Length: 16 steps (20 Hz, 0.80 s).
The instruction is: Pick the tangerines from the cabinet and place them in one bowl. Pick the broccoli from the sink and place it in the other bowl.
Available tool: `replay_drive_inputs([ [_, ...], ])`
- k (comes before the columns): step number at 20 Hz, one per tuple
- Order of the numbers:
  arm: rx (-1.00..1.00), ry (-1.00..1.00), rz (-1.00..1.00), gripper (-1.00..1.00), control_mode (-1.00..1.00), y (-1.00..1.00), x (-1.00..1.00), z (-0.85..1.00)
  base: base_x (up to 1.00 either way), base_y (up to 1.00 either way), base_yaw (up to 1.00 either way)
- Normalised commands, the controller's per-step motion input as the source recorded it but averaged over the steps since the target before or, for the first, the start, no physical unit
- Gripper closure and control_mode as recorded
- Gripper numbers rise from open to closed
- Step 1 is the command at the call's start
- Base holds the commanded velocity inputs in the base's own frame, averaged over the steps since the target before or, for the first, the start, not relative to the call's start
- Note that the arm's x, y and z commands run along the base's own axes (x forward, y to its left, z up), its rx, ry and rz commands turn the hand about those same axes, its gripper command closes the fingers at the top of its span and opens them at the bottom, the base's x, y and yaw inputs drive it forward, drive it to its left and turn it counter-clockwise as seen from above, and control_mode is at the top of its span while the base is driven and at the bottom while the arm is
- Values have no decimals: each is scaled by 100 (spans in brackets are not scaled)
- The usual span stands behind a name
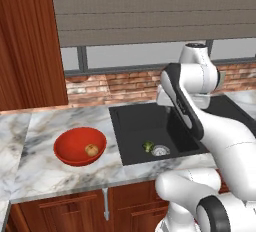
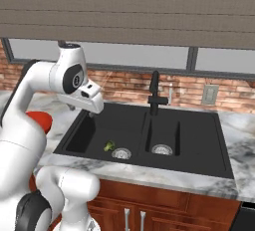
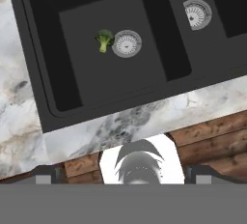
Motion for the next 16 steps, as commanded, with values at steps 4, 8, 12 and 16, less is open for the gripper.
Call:
replay_drive_inputs([
  [4,0,-14,-7,-100,-100,0,10,-23,0,0,0],
  [8,-1,-18,-8,-100,-100,0,16,-23,0,0,0],
  [12,-1,-16,-7,-100,-100,0,16,-23,0,0,0],
  [16,0,-16,-3,-100,-100,0,26,-23,0,0,0],
])
